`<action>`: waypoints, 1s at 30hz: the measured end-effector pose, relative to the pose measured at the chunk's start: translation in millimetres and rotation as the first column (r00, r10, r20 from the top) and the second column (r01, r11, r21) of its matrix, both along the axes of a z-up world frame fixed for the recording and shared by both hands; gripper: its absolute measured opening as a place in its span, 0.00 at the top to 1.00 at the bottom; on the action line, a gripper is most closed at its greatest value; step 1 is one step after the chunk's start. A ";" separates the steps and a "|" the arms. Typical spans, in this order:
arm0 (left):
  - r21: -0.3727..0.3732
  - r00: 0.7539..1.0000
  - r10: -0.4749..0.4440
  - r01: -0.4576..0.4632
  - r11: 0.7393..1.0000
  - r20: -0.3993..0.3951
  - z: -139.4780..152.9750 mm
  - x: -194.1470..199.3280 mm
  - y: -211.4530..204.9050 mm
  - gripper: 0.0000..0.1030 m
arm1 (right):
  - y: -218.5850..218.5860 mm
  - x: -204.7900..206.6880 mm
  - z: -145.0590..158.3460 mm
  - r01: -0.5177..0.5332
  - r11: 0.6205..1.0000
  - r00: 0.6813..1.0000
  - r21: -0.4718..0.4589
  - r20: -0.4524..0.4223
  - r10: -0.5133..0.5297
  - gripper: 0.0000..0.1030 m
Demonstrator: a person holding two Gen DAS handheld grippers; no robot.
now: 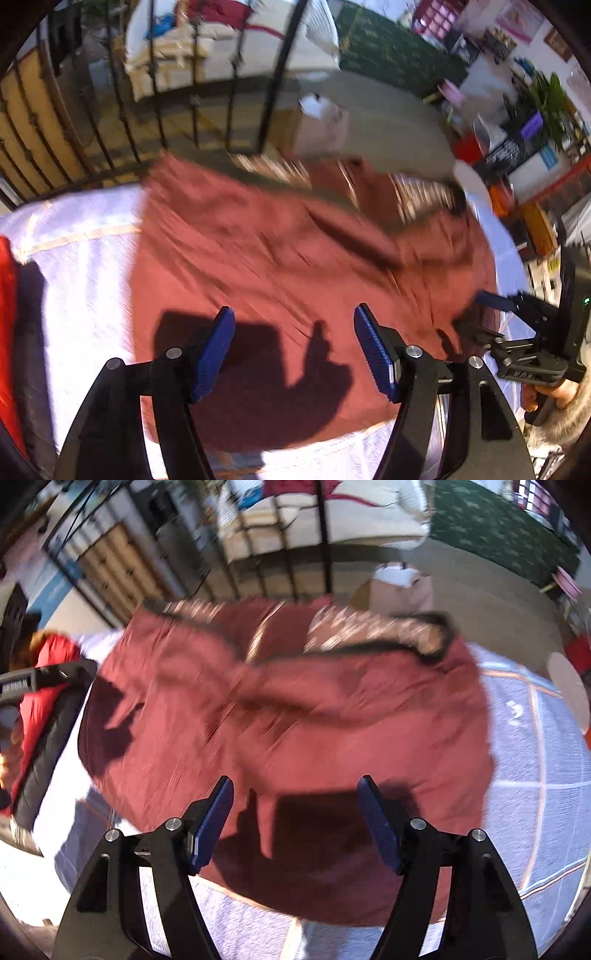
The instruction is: Fold large clothes
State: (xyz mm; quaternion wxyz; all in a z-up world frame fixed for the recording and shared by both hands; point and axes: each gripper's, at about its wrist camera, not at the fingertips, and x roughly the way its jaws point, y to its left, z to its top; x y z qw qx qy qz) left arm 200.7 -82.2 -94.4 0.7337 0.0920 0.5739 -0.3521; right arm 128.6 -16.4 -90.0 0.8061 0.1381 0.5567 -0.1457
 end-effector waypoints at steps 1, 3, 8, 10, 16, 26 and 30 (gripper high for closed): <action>0.014 1.000 0.005 -0.005 1.000 -0.022 -8.8 -5.0 -2.8 0.36 | 5.2 3.1 -1.8 -0.022 1.000 1.000 -0.013 -0.006 0.021 0.32; 0.056 0.999 0.024 -0.022 0.998 -0.042 -28.2 -14.7 -11.4 0.36 | 6.4 9.6 -6.3 -0.054 0.998 0.998 -0.035 -0.009 0.054 0.32; 0.137 1.000 0.012 -0.013 0.991 0.008 -49.5 -1.9 -28.2 0.35 | -12.1 36.9 -23.7 -0.057 0.998 0.998 -0.036 -0.038 0.056 0.32; 0.155 0.999 0.025 -0.029 0.988 0.024 -52.6 12.3 -32.4 0.33 | -20.7 54.1 -33.3 -0.071 0.994 0.996 -0.081 -0.062 0.066 0.32; 0.218 0.994 0.113 -0.111 0.970 0.007 -62.9 70.4 -43.8 0.31 | -79.4 107.5 -51.8 0.045 0.996 0.993 -0.077 -0.104 -0.053 0.33; 0.226 0.993 0.117 -0.112 0.968 -0.007 -76.0 98.8 -34.7 0.33 | -119.6 113.9 -64.0 0.210 0.977 0.976 0.030 -0.063 -0.208 0.32; 0.246 0.996 0.071 -0.080 0.966 0.048 -64.9 92.8 -39.6 0.31 | -108.7 101.8 -45.0 0.166 0.985 0.985 -0.039 -0.050 -0.168 0.31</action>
